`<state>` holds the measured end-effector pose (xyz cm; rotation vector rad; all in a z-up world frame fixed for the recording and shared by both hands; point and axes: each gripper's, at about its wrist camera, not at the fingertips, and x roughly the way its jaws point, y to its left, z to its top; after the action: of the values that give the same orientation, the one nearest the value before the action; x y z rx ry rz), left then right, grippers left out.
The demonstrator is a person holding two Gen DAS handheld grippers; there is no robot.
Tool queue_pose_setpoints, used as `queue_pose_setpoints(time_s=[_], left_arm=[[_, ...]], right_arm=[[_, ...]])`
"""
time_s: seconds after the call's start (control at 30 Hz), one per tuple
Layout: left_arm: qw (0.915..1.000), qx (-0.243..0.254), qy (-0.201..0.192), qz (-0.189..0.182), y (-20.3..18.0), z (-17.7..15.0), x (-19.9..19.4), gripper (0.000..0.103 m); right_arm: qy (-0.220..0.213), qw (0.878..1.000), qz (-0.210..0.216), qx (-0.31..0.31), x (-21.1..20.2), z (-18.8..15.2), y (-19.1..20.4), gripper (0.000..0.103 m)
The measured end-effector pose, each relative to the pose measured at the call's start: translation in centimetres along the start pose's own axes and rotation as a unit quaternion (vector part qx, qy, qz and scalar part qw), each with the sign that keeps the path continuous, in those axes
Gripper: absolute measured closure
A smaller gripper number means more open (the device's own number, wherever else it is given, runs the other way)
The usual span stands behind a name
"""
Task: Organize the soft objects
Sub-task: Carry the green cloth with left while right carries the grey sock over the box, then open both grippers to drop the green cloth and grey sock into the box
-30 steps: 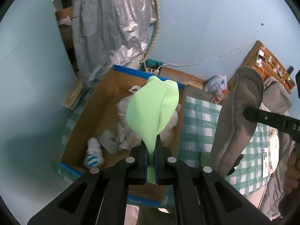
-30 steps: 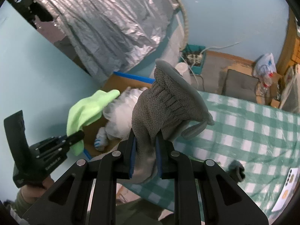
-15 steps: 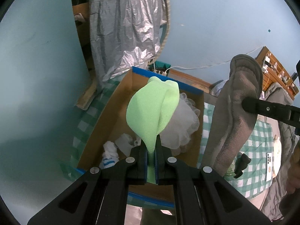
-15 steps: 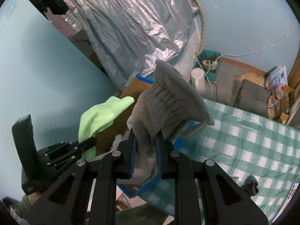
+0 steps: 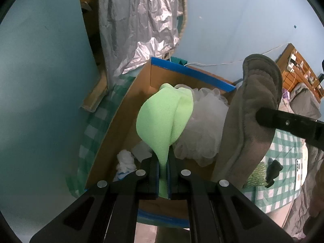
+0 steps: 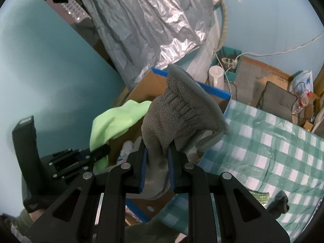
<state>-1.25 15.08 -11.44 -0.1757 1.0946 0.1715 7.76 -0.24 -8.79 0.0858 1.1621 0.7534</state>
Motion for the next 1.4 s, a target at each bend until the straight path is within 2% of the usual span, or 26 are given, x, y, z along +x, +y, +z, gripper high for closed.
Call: queue_pose_setpoints(time_s=[0.27, 0.33, 0.4, 0.43, 0.47, 0.53, 0.67, 0.8, 1.23, 1.4], left_arm=[[0.9994, 0.012, 0.029, 0.011, 0.3, -1.1, 3.4, 0.097], [0.9990, 0.014, 0.041, 0.010, 0.4, -1.4, 4.3, 0.095], [0.9986, 0.014, 0.050, 0.009, 0.5, -1.6, 4.9, 0.092], [0.9985, 0.014, 0.052, 0.011, 0.5, -1.8, 5.1, 0.083], [0.9983, 0.014, 0.055, 0.013, 0.5, -1.8, 5.2, 0.066], [0.9986, 0.010, 0.050, 0.014, 0.5, -2.1, 5.0, 0.046], [0.9989, 0.013, 0.043, 0.009, 0.5, -2.5, 4.2, 0.034], [0.9991, 0.014, 0.039, 0.011, 0.4, -2.7, 3.5, 0.033], [0.9999, 0.008, 0.012, 0.008, -1.0, -2.8, 0.1, 0.030], [0.9999, 0.010, 0.008, 0.007, -2.1, -3.0, -0.8, 0.030]], right_arm=[[0.020, 0.999, -0.026, -0.017, 2.9, -1.2, 1.0, 0.085], [0.027, 0.999, -0.032, -0.022, 3.3, -1.4, 1.2, 0.083], [0.042, 0.998, -0.038, -0.025, 3.9, -1.7, 1.4, 0.075], [0.045, 0.998, -0.040, -0.024, 4.1, -1.9, 1.5, 0.073], [0.048, 0.998, -0.043, -0.023, 4.2, -2.1, 1.5, 0.069], [0.052, 0.997, -0.048, -0.025, 4.2, -2.3, 1.6, 0.064], [0.046, 0.997, -0.049, -0.023, 3.7, -2.3, 1.9, 0.046], [0.039, 0.998, -0.051, -0.020, 3.0, -2.3, 2.0, 0.041], [0.012, 0.999, -0.046, -0.012, 0.0, -2.5, 1.0, 0.037], [0.002, 0.999, -0.051, 0.000, -1.5, -2.8, -0.6, 0.036]])
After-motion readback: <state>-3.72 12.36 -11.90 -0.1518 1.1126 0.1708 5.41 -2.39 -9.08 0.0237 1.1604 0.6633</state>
